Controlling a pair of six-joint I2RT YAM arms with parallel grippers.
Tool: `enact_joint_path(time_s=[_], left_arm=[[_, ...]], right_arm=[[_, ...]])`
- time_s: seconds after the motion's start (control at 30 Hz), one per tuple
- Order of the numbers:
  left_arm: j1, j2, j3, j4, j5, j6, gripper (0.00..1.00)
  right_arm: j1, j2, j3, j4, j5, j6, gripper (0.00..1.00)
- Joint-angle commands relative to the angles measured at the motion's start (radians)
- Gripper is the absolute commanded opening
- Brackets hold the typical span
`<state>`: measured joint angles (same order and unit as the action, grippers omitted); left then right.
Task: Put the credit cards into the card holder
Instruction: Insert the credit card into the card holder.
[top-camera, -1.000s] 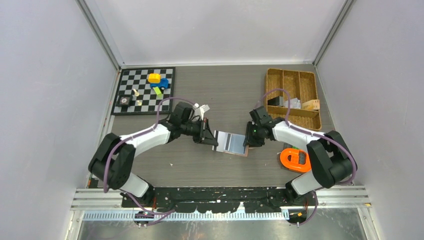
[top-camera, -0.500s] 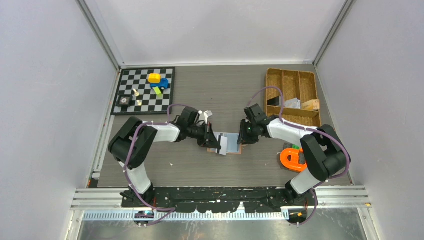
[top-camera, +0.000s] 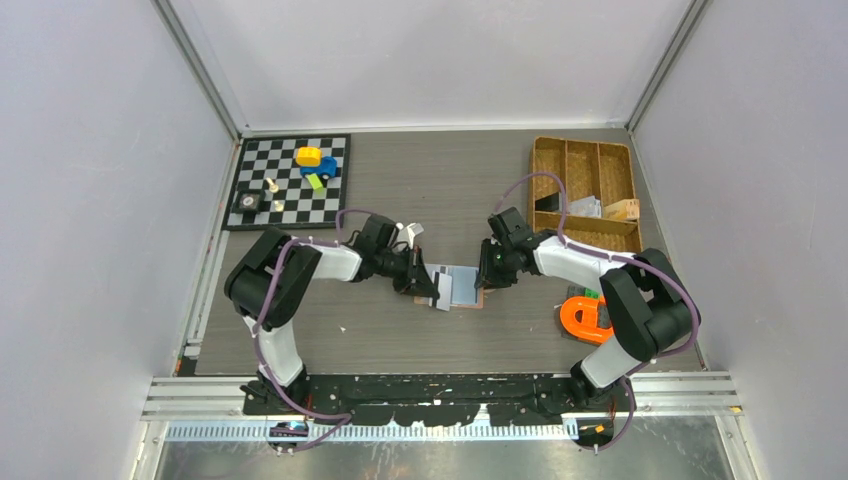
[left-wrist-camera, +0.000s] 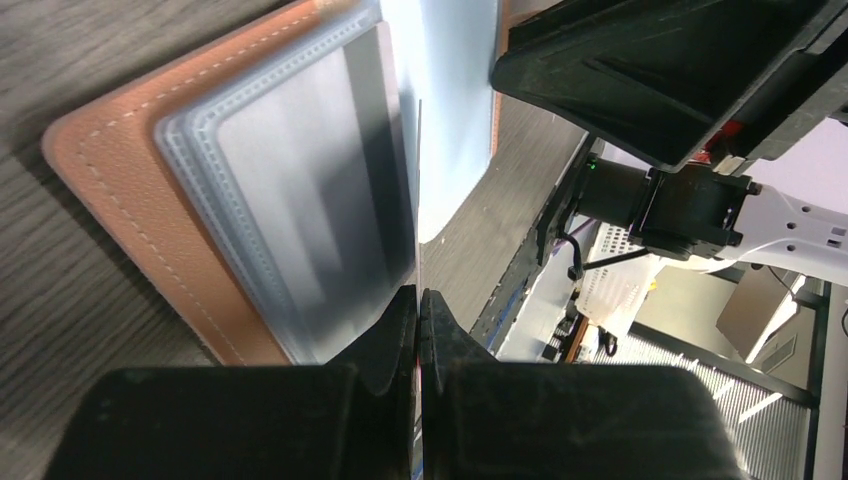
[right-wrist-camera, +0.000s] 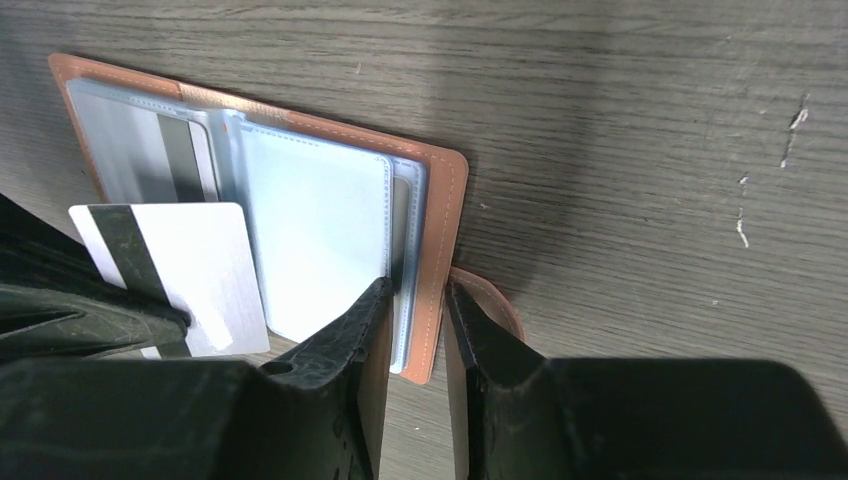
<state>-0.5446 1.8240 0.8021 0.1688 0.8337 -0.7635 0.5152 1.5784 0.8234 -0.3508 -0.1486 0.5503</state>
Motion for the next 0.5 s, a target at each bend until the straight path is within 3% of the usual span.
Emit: enact_joint_path(time_s=[0.0, 0.47], left_arm=[[0.006, 0.024, 0.029, 0.04, 0.018, 0.024, 0.0], [0.02, 0.094, 0.038, 0.147, 0.052, 0.009, 0.0]], right_arm=[[0.021, 0.059, -0.006, 0.014, 0.03, -0.017, 0.3], [0.028, 0.076, 0.006, 0.004, 0.033, -0.018, 0.27]])
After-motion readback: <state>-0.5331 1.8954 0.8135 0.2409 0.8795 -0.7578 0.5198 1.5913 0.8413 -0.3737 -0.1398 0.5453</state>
